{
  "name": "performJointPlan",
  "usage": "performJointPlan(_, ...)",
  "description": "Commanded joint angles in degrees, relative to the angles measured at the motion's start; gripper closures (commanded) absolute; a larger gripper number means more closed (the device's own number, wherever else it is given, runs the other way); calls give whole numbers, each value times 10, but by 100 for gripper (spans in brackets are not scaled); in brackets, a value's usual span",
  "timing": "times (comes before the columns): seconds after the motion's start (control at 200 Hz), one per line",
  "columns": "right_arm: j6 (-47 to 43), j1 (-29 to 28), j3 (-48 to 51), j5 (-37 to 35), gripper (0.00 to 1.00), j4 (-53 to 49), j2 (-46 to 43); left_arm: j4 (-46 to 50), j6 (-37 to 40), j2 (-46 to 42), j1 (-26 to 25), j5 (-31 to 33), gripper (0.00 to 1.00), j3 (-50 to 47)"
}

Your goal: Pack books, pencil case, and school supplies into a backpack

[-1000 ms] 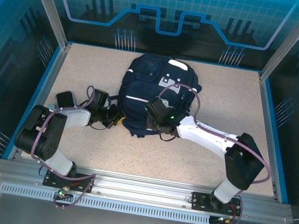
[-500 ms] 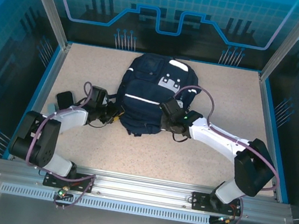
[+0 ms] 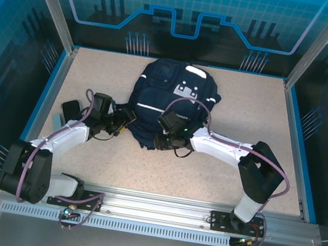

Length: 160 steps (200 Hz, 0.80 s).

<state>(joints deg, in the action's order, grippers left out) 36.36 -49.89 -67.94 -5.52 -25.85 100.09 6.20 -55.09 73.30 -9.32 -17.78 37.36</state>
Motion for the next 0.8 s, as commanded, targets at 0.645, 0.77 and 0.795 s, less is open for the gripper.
performJointPlan(0.645, 0, -4, -54, -15, 96, -25, 57, -25, -71, 28, -83, 7, 46, 21)
performJointPlan(0.77, 2, -4, -44, -17, 100, -12, 46, -15, -88, 57, -100, 13, 46, 32)
performJointPlan(0.795, 1, -4, -41, -16, 100, -9, 43, -14, -95, 62, -102, 13, 46, 31)
